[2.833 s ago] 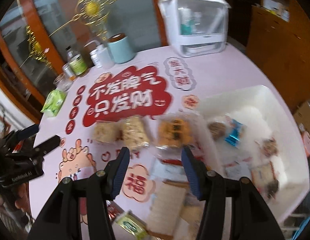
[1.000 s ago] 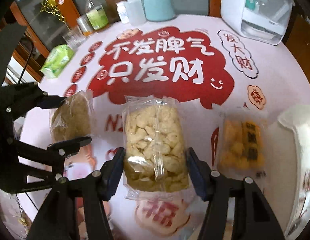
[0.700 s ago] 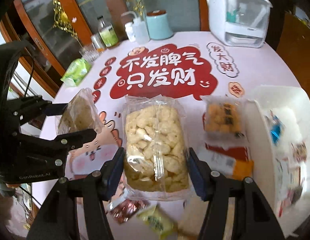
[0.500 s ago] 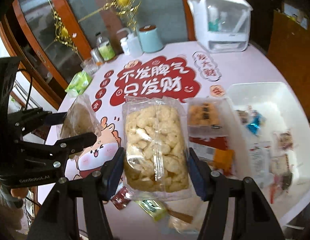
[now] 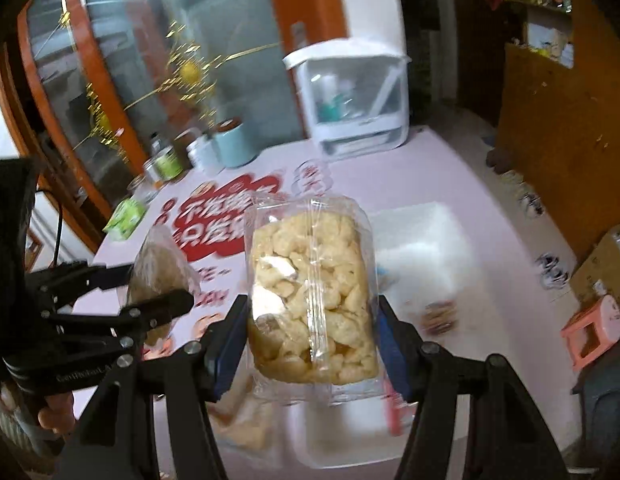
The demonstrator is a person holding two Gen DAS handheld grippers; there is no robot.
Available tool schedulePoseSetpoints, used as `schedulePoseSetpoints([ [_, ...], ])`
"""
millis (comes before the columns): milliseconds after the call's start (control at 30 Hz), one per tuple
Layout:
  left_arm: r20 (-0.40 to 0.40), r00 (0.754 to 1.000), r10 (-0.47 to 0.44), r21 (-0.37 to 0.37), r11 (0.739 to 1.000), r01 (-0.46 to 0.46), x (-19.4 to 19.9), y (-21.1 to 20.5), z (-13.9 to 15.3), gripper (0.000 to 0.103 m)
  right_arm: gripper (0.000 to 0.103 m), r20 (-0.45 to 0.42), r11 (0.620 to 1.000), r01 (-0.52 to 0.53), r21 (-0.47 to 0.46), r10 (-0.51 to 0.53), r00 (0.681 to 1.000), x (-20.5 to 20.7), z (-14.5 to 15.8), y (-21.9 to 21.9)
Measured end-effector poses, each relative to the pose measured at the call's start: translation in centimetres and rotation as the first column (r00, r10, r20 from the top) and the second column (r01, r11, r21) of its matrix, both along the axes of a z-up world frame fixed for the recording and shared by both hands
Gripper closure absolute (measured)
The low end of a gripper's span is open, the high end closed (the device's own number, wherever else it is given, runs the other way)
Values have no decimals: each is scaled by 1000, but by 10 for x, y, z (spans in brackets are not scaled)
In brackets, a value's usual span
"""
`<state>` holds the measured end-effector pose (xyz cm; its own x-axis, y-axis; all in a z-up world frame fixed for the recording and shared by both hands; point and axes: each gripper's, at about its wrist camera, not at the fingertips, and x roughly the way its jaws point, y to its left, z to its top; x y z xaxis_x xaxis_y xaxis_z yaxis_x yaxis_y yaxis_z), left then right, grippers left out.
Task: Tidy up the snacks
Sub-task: 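Carry both puff bags into the white tray and open both grippers, then move both grippers back toward the wrapped snacks on the table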
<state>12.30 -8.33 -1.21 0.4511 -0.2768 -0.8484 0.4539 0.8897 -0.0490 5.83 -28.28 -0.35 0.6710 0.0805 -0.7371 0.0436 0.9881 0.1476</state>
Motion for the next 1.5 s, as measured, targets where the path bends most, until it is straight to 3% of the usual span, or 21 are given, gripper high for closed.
schedulePoseSetpoints([
  [267, -8, 999, 36, -24, 999, -36, 14, -103, 2, 42, 42, 40, 998, 63, -17, -62, 997, 24, 12, -67],
  [667, -44, 995, 85, -1, 996, -85, 45, -166, -24, 42, 42, -31, 997, 74, -7, -75, 997, 70, -23, -98],
  [767, -50, 994, 93, 2, 996, -93, 49, -169, -30, 41, 41, -39, 997, 79, 19, -79, 996, 79, -35, -104],
  [833, -46, 994, 99, 8, 995, -99, 50, -170, -35, 30, 39, -38, 995, 94, 16, -93, 995, 83, -41, -106],
  [867, -39, 994, 104, 14, 995, -103, 50, -169, -37, 17, 36, -43, 994, 107, 10, -106, 993, 84, -43, -107],
  [900, -31, 994, 107, 13, 994, -106, 50, -169, -37, 14, 36, -49, 994, 112, 17, -111, 993, 85, -46, -108],
  [1033, -22, 995, 97, 7, 995, -97, 49, -166, -39, 12, 35, -68, 994, 105, 33, -103, 992, 86, -50, -105],
  [1500, -2, 982, 189, 11, 982, -189, 39, -121, -28, 12, 35, -67, 998, 49, 47, -46, 997, 61, -42, -74],
])
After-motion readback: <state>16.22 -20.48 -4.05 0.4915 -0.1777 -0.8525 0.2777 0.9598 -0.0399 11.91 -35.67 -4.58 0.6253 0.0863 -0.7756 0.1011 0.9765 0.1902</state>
